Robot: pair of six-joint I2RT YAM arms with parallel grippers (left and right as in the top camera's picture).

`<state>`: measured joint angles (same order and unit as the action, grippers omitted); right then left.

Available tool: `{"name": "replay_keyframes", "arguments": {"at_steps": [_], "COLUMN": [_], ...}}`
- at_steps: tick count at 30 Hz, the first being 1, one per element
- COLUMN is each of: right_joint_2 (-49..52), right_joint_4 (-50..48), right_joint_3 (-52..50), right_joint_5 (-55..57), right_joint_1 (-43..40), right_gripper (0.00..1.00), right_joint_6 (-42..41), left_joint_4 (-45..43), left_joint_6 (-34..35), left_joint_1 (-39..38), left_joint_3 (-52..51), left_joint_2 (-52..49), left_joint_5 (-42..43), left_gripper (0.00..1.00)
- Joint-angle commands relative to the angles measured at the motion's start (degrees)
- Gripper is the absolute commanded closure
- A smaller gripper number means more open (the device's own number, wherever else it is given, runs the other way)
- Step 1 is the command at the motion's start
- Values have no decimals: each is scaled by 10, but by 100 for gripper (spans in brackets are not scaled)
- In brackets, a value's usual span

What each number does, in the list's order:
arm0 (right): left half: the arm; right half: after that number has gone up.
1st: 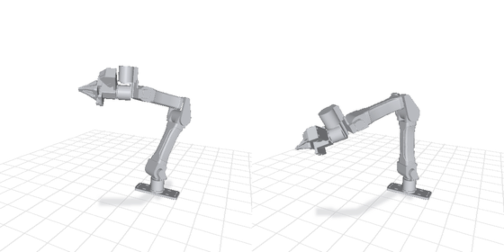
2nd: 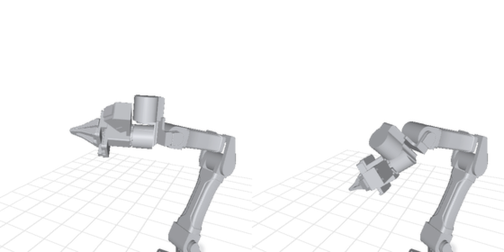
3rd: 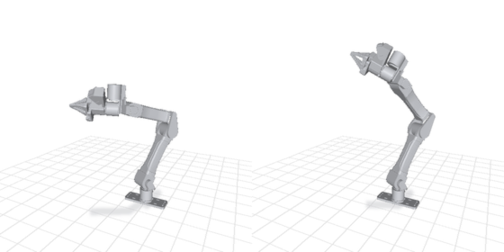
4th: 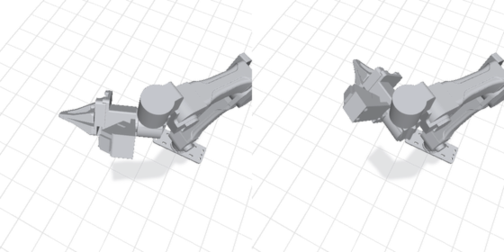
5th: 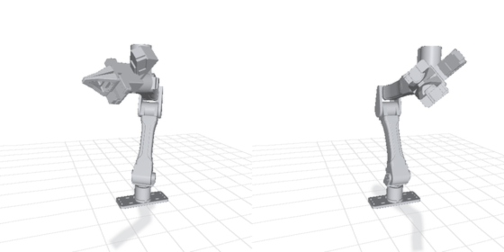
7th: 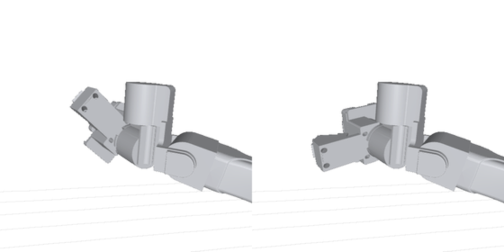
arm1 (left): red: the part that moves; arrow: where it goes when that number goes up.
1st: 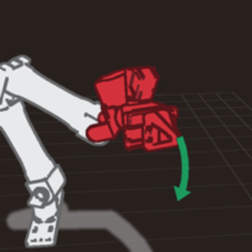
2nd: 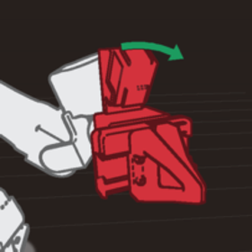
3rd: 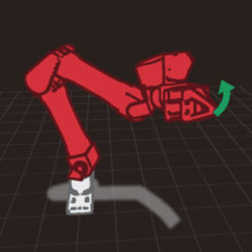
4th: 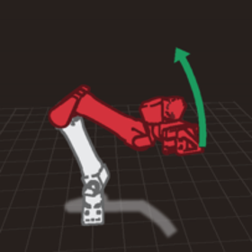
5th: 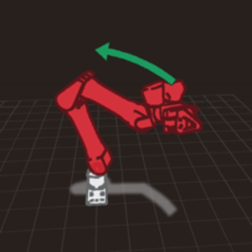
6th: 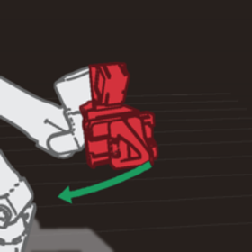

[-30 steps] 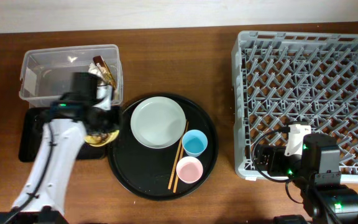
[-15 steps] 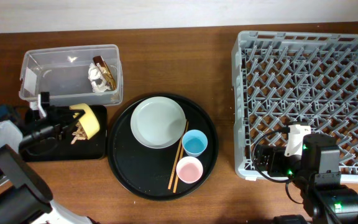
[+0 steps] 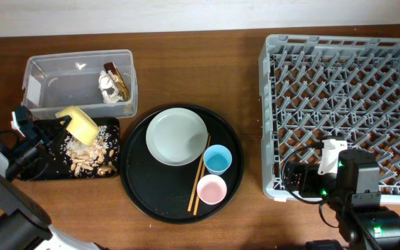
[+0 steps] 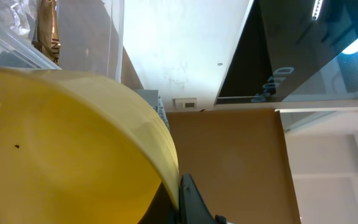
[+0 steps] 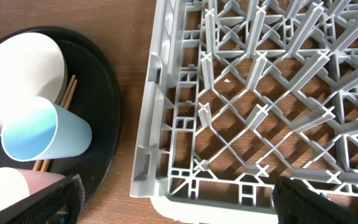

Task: Sort waste into correct bins and load items into the dishwasher rack
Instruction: 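Tip the yellow bowl over the black tray to dump scraps, then place the empty yellow bowl onto the white plate with left gripper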

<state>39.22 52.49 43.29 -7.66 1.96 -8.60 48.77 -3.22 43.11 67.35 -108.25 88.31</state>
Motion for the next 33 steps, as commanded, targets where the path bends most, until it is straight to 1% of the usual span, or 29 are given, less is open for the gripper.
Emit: {"name": "replay_keyframes", "arguments": {"at_steps": [1, 7, 8, 9, 10, 11, 12, 13, 15, 17, 19, 21, 22, 24, 25, 27, 28, 30, 32, 33], "right_joint_2": [-1, -1, -1, -1, -1, -1, -1, -1, -1, -1, -1, -1, -1, -1, -1, -1, -1, -1, -1, -1], "right_joint_4": [1, 1, 1, 1, 1, 1, 1, 1, 1, 1, 1, 1, 1, 1, 0, 0, 0, 0, 0, 1], "right_joint_3": [9, 9, 9, 9, 9, 9, 9, 9, 9, 9, 9, 9, 9, 9, 9, 9, 9, 9, 9, 9], "right_joint_5": [-5, -5, -5, -5, -5, -5, -5, -5, -5, -5, -5, -5, -5, -5, -5, -5, -5, -5, -5, -5], "right_joint_1": [-1, -1, -1, -1, -1, -1, -1, -1, -1, -1, -1, -1, -1, -1, -1, -1, -1, -1, -1, -1], "right_gripper": [2, 2, 2, 2, 2, 2, 2, 2, 2, 2, 1, 2, 2, 2, 2, 2, 2, 2, 2, 1], "right_joint_6": [2, 2, 2, 2, 2, 2, 2, 2, 2, 2, 2, 2, 2, 2, 2, 2, 2, 2, 2, 2], "left_joint_4": [1, 1, -2, -14, -13, -11, -10, 11, 10, 12, 33, 57, 73, 92, 99, 116, 118, 124, 122, 116], "left_joint_6": [4, 3, 3, 5, 38, 55, 26, -23, -61, -59, -61, -81, -85, -85, -85, -84, -79, -52, -50, -40], "left_joint_1": [3, 3, 3, 3, 3, 3, 3, -1, -2, -2, -3, -14, -27, -68, -89, -192, -222, -315, -398, -448], "left_joint_3": [10, 10, 10, 10, 10, 10, 10, 15, 17, 17, 17, 17, 17, 17, 17, 17, 17, 17, 17, 17], "left_joint_2": [-1, -1, -1, -1, -1, -1, -1, 2, 10, 10, 17, 40, 62, 108, 123, 165, 169, 169, 169, 169], "left_joint_5": [19, 19, 0, -84, -164, -169, -62, 19, 14, 15, 15, 4, -33, -138, -173, -310, -344, -446, -518, -568], "left_gripper": [100, 100, 99, 100, 100, 100, 100, 100, 100, 100, 100, 100, 100, 100, 100, 100, 100, 100, 100, 100]}}
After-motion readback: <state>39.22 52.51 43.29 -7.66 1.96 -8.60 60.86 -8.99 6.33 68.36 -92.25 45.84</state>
